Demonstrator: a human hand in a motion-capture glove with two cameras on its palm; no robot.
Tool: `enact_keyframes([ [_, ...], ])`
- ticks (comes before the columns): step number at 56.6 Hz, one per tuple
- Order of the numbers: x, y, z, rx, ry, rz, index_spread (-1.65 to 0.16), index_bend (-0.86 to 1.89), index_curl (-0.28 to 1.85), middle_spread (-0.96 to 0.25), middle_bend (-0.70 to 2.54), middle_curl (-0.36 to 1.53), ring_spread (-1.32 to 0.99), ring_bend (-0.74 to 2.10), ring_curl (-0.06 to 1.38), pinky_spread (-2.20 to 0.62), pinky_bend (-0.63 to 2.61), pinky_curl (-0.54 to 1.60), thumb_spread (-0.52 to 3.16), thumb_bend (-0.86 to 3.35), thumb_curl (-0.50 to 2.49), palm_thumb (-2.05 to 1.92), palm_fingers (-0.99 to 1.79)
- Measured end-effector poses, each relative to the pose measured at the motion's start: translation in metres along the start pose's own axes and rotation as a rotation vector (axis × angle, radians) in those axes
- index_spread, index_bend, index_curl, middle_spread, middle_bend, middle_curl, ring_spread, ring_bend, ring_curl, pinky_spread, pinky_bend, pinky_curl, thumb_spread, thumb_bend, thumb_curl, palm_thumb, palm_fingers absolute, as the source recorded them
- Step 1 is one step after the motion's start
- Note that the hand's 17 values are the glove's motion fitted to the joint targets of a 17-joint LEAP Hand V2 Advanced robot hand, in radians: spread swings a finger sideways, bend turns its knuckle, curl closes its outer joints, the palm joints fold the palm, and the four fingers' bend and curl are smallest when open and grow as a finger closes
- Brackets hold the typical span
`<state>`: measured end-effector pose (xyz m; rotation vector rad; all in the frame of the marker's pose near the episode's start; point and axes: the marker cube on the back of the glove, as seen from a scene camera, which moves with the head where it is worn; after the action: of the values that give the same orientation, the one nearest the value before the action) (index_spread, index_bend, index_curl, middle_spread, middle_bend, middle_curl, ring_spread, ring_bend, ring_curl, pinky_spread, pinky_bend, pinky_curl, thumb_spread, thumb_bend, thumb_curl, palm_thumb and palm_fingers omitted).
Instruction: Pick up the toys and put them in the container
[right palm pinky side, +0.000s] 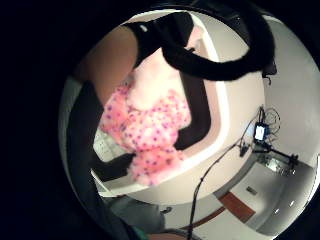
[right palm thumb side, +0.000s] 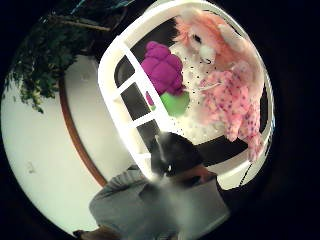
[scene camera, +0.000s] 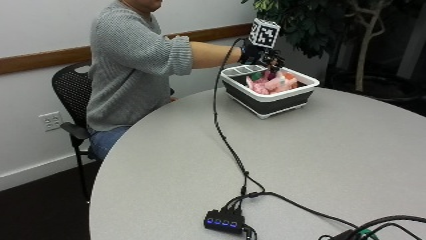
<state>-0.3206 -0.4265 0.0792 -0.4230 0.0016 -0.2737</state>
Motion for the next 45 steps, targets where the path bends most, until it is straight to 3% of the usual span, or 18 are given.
enact_keyframes([
  [14,0.027,0.032,0.002,0.051,0.025,0.017,-0.32,0.09,0.20,-0.08,0.14,0.36,-0.06,0.31,0.29,0.06,0.93,0.36,1.29,-0.02,0.40,0.06,-0.26],
  [21,0.137,0.095,0.007,0.106,0.339,0.305,-0.31,0.09,0.19,-0.08,0.13,0.33,-0.04,0.26,0.28,0.06,0.90,0.35,1.32,-0.02,0.38,0.04,-0.24],
  [26,0.160,0.137,0.013,0.148,0.155,0.228,-0.31,0.09,0.19,-0.08,0.13,0.32,-0.04,0.23,0.28,0.06,0.87,0.34,1.33,-0.02,0.36,0.02,-0.23],
  [33,0.189,0.186,0.022,0.194,0.033,0.323,-0.32,0.12,0.19,-0.08,0.14,0.30,-0.03,0.20,0.28,0.06,0.84,0.34,1.36,-0.01,0.35,0.00,-0.20],
  [45,0.168,0.217,0.064,0.233,-0.055,0.210,-0.32,0.13,0.20,-0.08,0.15,0.28,-0.03,0.19,0.29,0.06,0.81,0.33,1.38,-0.01,0.33,-0.01,-0.15],
])
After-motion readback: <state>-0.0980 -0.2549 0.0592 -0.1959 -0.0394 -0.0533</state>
